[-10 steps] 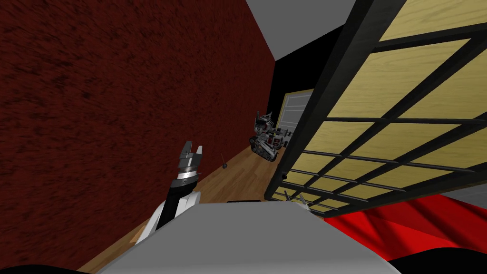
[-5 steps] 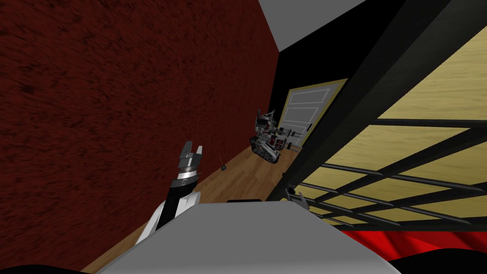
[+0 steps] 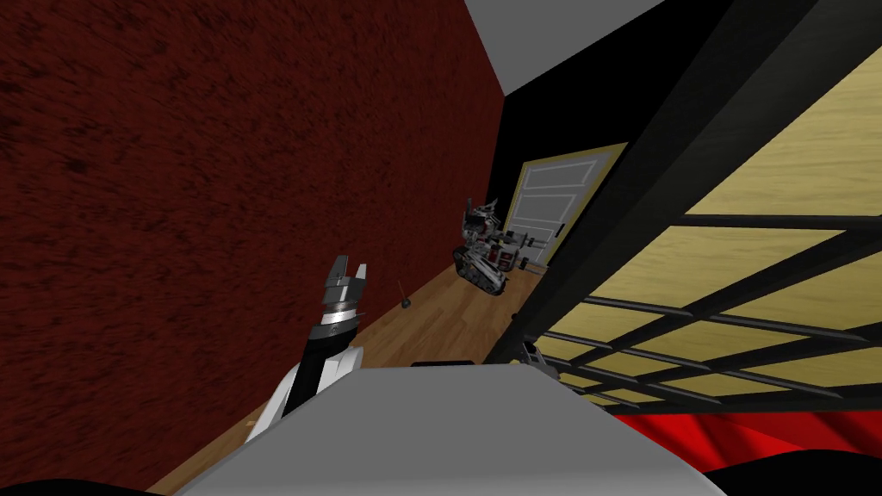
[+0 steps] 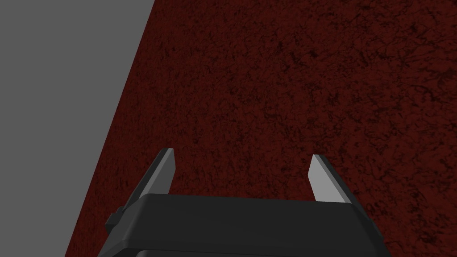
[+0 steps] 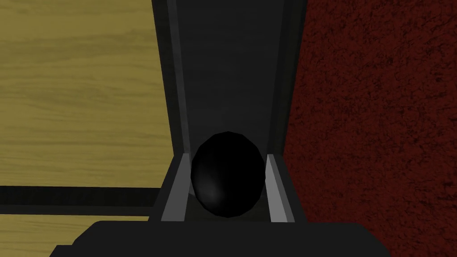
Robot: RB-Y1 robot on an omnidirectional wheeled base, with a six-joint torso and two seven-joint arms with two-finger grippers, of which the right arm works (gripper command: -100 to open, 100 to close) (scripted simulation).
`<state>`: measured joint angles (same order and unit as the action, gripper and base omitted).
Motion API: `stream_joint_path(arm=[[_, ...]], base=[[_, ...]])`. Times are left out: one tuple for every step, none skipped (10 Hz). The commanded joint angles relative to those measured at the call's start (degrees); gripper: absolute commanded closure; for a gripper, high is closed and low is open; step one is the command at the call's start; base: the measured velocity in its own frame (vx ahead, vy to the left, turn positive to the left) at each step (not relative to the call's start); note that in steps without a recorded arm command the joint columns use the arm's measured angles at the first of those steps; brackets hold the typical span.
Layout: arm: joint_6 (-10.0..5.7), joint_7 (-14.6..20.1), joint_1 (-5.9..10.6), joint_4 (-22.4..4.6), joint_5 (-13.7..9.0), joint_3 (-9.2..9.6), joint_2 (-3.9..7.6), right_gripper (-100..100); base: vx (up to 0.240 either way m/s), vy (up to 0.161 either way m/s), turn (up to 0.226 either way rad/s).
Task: Push the door open
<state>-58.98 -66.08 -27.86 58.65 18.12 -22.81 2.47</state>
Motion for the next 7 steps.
stream_joint_path(arm=[[-0.21, 0.03, 0.05, 0.21, -0.14, -0.19, 0.11, 100], [0.08, 1.69, 0.11, -0.05, -0.68, 0.23, 0.14, 100], [0.11, 2.31, 0.17, -0.05, -0.94, 0.31, 0.2, 100], [0.2, 4.39, 0.37, -0.07, -1.82, 0.58, 0.37, 100], [0.25, 5.61, 0.49, -0.08, -2.34, 0.74, 0.47, 100], [0.31, 6.84, 0.6, -0.09, -2.86, 0.9, 0.57, 100], [0.36, 8.09, 0.72, -0.1, -3.4, 1.07, 0.67, 100]], base=[[-0.006, 0.002, -0.002], [-0.004, -0.002, 0.022], [-0.004, -0.004, 0.02], [-0.002, -0.006, 0.024], [0.001, -0.008, 0.029], [0.002, -0.009, 0.036], [0.001, -0.009, 0.029]])
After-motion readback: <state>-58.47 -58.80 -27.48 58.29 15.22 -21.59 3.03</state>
